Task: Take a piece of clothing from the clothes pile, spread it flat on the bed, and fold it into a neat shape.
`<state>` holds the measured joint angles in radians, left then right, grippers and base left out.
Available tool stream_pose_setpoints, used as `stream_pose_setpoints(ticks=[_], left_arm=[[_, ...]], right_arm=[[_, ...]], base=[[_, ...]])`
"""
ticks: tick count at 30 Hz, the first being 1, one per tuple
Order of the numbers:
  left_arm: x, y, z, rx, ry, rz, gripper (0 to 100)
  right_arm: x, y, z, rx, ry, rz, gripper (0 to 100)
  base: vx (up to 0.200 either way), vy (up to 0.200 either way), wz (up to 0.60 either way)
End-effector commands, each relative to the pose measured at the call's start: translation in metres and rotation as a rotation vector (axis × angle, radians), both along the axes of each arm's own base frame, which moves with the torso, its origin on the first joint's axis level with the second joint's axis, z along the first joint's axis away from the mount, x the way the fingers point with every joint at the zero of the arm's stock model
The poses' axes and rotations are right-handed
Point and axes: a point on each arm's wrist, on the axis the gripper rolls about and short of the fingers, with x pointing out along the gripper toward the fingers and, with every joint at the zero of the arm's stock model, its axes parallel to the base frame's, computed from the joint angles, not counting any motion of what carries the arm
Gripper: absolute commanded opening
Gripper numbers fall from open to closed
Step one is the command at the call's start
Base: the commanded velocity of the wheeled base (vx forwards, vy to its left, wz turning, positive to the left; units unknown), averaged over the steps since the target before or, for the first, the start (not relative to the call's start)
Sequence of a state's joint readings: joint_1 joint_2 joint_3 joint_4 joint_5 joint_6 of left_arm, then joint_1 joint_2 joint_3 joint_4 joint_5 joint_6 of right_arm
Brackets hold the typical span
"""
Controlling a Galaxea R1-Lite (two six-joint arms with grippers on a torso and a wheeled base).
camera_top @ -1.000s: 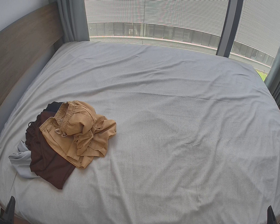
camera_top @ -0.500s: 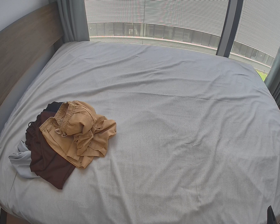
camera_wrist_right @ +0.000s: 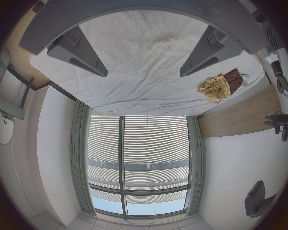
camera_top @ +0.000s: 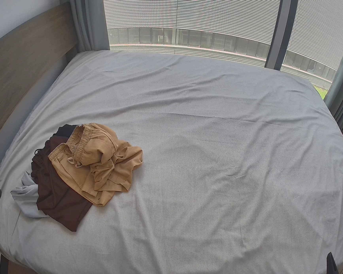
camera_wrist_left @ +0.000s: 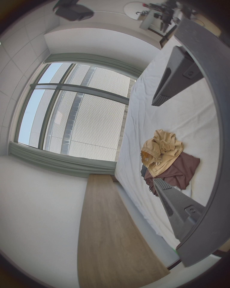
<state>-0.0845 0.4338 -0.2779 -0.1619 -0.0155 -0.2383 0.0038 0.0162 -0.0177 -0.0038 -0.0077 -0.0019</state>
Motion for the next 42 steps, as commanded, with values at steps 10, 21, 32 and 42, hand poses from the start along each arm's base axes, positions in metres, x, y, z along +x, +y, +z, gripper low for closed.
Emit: stream_pose_setpoints(ticks=[10, 21, 32, 42], left_arm=[[0.093, -0.010, 0.040, -0.024, 0.122, -0.078, 100], [0.133, -0.013, 0.045, -0.026, 0.177, -0.123, 100], [0.173, -0.003, 0.027, -0.047, 0.215, -0.156, 100], [0.190, -0.001, 0.014, -0.108, 0.287, -0.186, 100]], right_arm=[[0.000, 0.000, -0.005, 0.000, 0.001, 0.001, 100], [0.000, 0.000, -0.005, 0.000, 0.001, 0.001, 100], [0.000, 0.000, -0.005, 0.000, 0.001, 0.001, 100], [0.000, 0.000, -0.005, 0.000, 0.001, 0.001, 100]], base=[[0.000, 0.000, 0.00], [0.000, 0.000, 0.00], [0.000, 0.000, 0.00], [0.000, 0.000, 0.00]])
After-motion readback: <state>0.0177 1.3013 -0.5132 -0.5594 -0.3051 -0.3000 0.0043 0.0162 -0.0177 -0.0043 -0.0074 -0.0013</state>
